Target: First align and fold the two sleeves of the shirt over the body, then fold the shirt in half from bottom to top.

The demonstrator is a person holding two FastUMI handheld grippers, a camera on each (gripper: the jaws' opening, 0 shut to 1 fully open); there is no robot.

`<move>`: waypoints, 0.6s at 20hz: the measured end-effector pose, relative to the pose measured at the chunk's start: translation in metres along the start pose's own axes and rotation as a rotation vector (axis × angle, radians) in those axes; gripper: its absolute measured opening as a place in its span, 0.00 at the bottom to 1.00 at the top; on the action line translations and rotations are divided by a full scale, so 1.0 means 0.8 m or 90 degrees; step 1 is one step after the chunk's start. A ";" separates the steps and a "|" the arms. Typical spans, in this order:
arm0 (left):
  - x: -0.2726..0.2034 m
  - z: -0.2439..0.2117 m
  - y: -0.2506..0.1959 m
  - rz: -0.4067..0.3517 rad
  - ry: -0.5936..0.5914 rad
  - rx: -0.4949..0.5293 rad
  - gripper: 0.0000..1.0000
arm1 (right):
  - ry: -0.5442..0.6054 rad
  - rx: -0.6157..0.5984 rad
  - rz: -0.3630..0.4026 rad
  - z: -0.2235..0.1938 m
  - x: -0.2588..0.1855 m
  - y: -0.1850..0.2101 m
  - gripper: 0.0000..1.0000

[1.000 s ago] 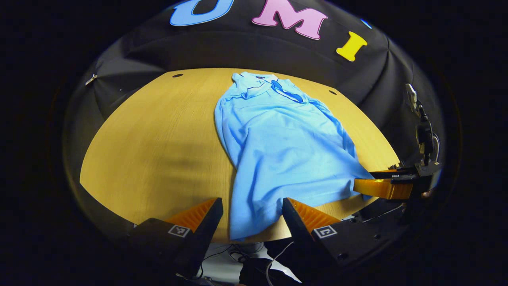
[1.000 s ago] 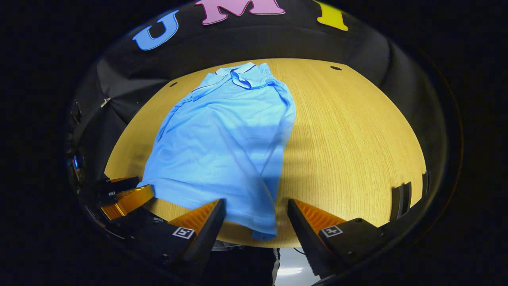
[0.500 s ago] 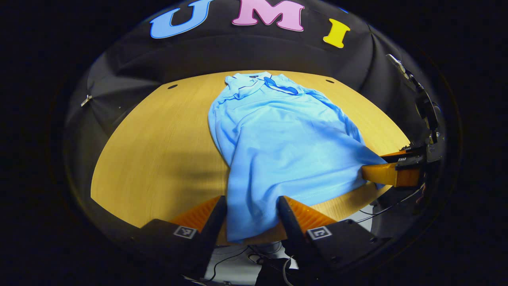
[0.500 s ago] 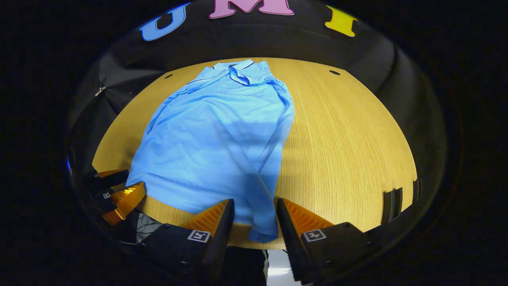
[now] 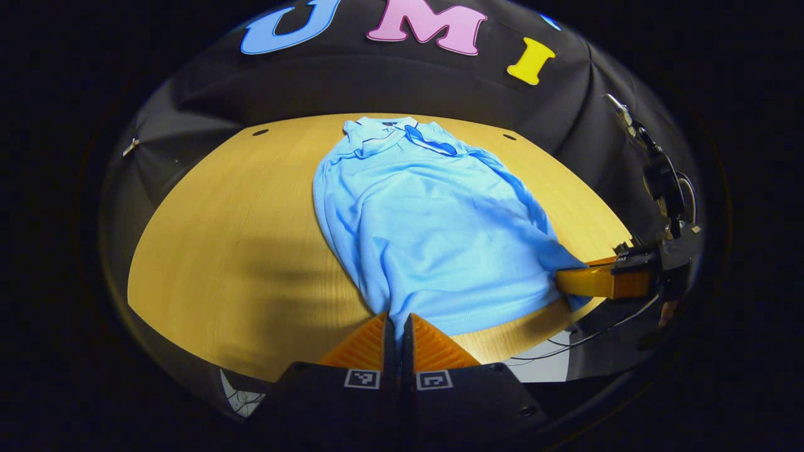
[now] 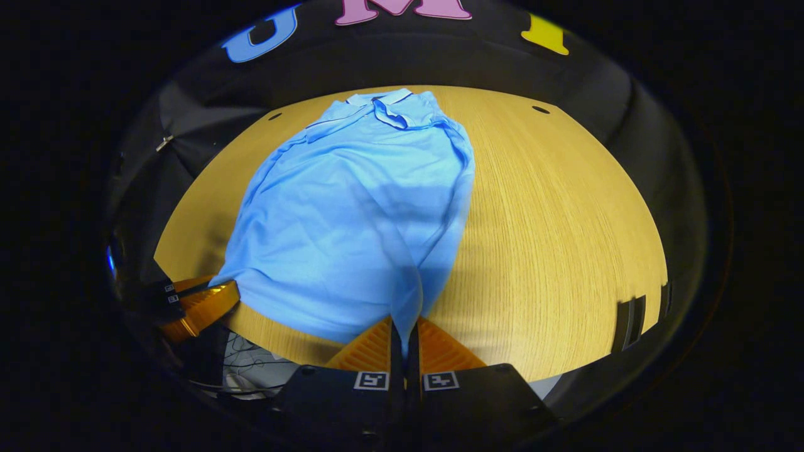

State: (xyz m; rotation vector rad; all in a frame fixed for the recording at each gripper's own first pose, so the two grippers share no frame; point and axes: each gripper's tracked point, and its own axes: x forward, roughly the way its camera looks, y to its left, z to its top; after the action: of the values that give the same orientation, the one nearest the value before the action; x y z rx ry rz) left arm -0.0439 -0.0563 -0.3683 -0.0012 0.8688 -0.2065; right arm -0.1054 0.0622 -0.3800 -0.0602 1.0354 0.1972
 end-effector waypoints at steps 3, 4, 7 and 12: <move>0.001 0.000 0.000 -0.004 0.006 -0.004 0.07 | 0.015 0.011 0.010 0.000 0.000 -0.001 0.05; 0.001 0.001 0.001 -0.002 0.009 -0.003 0.07 | 0.018 0.018 0.013 0.001 -0.001 -0.002 0.05; 0.002 0.000 0.000 0.008 0.020 0.009 0.07 | 0.031 0.018 0.015 0.000 -0.002 -0.002 0.05; -0.004 0.002 0.000 0.012 0.040 0.021 0.06 | 0.047 -0.004 0.026 0.005 -0.006 -0.001 0.05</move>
State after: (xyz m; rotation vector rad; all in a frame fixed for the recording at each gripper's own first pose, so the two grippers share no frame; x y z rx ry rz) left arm -0.0448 -0.0558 -0.3653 0.0452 0.9277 -0.2040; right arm -0.1043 0.0611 -0.3740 -0.0521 1.1105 0.2374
